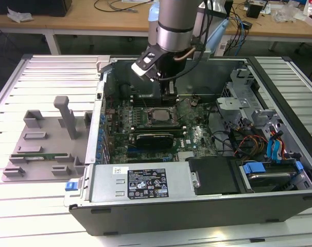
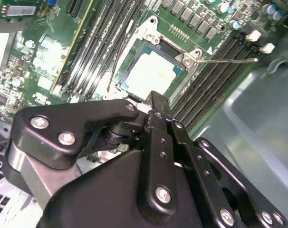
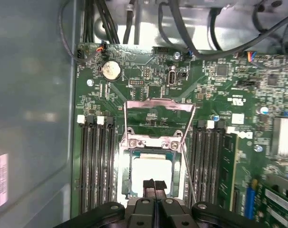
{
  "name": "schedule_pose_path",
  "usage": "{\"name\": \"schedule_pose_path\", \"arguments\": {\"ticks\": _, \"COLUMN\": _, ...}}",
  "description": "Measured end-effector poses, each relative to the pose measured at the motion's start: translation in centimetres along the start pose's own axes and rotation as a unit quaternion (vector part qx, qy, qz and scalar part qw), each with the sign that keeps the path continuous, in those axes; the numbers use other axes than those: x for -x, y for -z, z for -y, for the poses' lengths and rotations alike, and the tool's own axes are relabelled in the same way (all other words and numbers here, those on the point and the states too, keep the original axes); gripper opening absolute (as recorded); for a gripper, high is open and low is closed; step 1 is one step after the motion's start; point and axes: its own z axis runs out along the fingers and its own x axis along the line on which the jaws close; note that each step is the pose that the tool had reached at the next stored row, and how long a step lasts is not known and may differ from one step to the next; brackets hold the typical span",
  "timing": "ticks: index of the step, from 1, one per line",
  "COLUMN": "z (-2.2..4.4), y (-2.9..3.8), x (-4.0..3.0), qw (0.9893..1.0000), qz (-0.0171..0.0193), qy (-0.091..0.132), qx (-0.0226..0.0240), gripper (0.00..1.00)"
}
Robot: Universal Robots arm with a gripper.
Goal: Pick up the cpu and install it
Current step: 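Place the cpu into insertion slot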
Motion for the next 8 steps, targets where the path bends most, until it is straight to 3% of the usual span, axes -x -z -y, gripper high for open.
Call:
{"name": "schedule_pose_path", "arguments": {"ticks": 5, "z": 0.06, "y": 2.28, "x": 0.00, "qw": 1.0000, "qz": 0.0000, "qy": 0.000, "qx": 0.0000, "gripper": 0.11}}
{"name": "schedule_pose_path", "arguments": {"ticks": 8, "z": 0.07, "y": 2.43, "x": 0.00, "qw": 1.0000, "qz": -0.0001, "qy": 0.000, "qx": 0.0001, "gripper": 0.11}}
